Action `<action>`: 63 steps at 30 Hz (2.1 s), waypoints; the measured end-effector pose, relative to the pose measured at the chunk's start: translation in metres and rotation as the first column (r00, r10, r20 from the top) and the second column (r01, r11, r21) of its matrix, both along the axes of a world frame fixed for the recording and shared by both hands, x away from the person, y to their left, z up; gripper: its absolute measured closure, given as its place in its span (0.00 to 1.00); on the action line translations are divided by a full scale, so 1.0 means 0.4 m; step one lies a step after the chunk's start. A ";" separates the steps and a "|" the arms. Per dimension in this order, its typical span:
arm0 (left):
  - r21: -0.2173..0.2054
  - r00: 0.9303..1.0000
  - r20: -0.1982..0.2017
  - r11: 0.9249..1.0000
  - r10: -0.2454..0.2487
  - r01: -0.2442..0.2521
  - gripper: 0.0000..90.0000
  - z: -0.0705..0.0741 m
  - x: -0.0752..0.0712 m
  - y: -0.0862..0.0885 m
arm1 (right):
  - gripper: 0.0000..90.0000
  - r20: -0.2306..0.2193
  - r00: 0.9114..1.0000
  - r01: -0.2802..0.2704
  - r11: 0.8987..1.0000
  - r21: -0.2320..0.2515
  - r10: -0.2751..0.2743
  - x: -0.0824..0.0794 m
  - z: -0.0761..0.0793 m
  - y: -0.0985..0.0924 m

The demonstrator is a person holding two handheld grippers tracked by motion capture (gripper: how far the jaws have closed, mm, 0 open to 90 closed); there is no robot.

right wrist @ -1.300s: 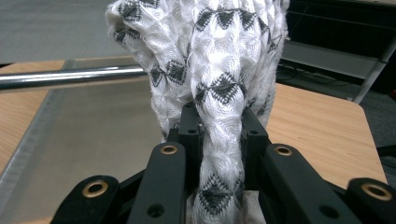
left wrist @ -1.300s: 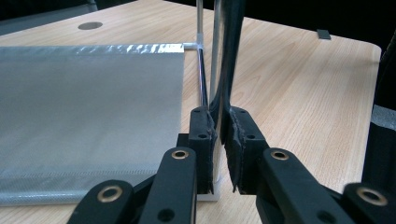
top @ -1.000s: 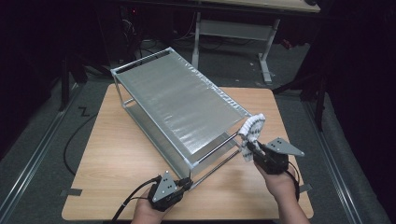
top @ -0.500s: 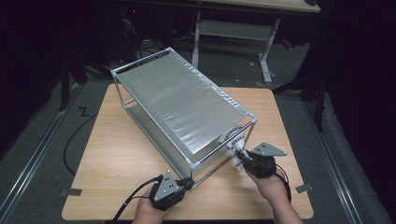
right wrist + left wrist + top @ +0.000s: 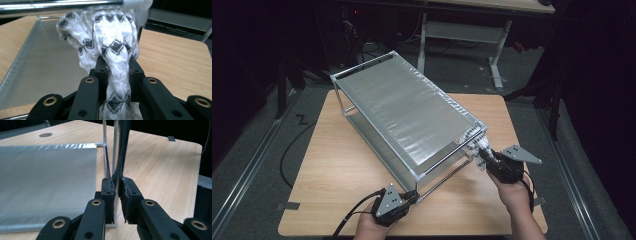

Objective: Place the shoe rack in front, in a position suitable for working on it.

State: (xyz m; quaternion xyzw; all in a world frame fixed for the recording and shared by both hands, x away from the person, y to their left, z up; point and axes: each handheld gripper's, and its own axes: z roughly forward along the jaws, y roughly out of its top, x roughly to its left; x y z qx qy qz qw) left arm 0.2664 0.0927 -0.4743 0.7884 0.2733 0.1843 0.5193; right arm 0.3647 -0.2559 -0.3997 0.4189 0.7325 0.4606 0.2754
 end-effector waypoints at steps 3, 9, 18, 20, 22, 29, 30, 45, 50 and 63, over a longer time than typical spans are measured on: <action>0.000 1.000 0.002 1.000 -0.003 0.003 0.90 -0.001 0.001 0.001 | 0.84 0.010 1.000 0.000 1.000 0.003 0.000 -0.005 0.008 0.001; 0.003 1.000 0.008 1.000 -0.003 0.003 0.90 -0.002 0.001 -0.004 | 0.84 0.039 0.999 -0.021 1.000 -0.002 0.021 -0.026 0.027 0.014; -0.003 1.000 0.008 1.000 -0.007 0.007 0.90 -0.003 0.004 -0.009 | 0.84 0.056 0.995 -0.079 0.997 -0.009 0.079 -0.049 0.033 0.051; -0.003 1.000 0.007 1.000 -0.006 0.006 0.90 -0.003 0.004 -0.009 | 0.84 0.057 0.995 -0.086 0.996 -0.013 0.087 -0.052 0.034 0.058; -0.002 1.000 0.008 1.000 -0.005 0.005 0.90 -0.003 0.003 -0.008 | 0.84 0.060 0.993 -0.100 0.995 -0.014 0.100 -0.056 0.035 0.065; 0.000 1.000 0.007 1.000 -0.007 0.007 0.90 -0.003 0.003 -0.008 | 0.84 0.061 0.984 -0.165 0.986 -0.016 0.165 -0.076 0.041 0.100; 0.000 1.000 0.007 1.000 -0.008 0.008 0.90 -0.003 0.003 -0.008 | 0.84 0.059 0.983 -0.171 0.985 -0.017 0.172 -0.079 0.042 0.105; 0.001 1.000 0.005 1.000 -0.008 0.008 0.90 -0.003 0.007 -0.006 | 0.84 0.047 0.951 -0.306 0.952 -0.030 0.307 -0.130 0.056 0.179; 0.002 1.000 0.006 1.000 -0.009 0.008 0.90 -0.003 0.007 -0.006 | 0.84 0.040 0.934 -0.354 0.935 -0.032 0.355 -0.145 0.056 0.201; -0.001 1.000 0.003 1.000 -0.008 0.008 0.90 -0.004 0.011 -0.003 | 0.84 0.037 0.881 -0.470 0.881 -0.053 0.472 -0.197 0.056 0.273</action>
